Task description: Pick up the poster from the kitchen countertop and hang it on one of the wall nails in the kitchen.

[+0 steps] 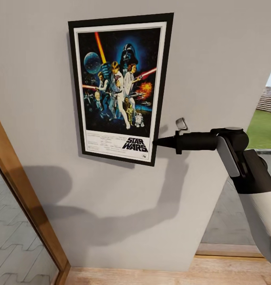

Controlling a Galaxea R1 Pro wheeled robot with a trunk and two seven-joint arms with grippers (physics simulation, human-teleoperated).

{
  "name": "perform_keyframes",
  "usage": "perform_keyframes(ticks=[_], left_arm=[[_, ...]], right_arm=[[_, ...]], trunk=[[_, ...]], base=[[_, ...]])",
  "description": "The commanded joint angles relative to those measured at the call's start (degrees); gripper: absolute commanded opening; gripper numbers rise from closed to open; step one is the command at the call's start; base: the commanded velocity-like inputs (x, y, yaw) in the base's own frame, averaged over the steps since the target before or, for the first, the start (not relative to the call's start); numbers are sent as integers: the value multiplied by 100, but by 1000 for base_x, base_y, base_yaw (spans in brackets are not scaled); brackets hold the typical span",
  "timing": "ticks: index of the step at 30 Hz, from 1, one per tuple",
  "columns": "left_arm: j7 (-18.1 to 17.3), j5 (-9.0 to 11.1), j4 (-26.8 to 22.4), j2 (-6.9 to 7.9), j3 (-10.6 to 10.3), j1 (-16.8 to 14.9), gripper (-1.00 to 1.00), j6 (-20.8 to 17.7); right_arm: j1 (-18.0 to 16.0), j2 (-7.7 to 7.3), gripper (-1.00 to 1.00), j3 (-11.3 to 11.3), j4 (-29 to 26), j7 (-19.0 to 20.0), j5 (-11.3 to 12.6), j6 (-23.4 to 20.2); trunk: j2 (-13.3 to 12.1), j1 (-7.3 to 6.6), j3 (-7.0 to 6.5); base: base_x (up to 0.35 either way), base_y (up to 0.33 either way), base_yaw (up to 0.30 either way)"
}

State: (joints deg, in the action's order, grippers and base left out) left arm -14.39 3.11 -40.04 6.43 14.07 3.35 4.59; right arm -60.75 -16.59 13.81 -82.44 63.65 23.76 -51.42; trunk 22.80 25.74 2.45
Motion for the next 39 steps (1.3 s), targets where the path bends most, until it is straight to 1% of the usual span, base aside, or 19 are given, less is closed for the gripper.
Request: perform_keyframes(ticks=[1, 5, 15, 39], left_arm=[[-38, 32, -4, -2, 14, -1, 100, -2], [-38, 32, -4, -2, 10, -1, 100, -2], [-46, 32, -4, -2, 9, -1, 100, -2], [-46, 32, -28, -10, 25, -1, 100, 3]], right_arm=[[-7, -6, -100, 7, 0, -2, 24, -26], [-7, -5, -100, 7, 0, -2, 24, -26], [-7, -4, -100, 7, 0, -4, 24, -27], [10, -2, -100, -1, -4, -6, 22, -18]], trunk=[[12, 4, 12], [12, 4, 12], [12, 4, 12], [12, 4, 12]], base=[[0, 0, 0], [0, 13, 0], [0, 109, 0], [0, 5, 0]])
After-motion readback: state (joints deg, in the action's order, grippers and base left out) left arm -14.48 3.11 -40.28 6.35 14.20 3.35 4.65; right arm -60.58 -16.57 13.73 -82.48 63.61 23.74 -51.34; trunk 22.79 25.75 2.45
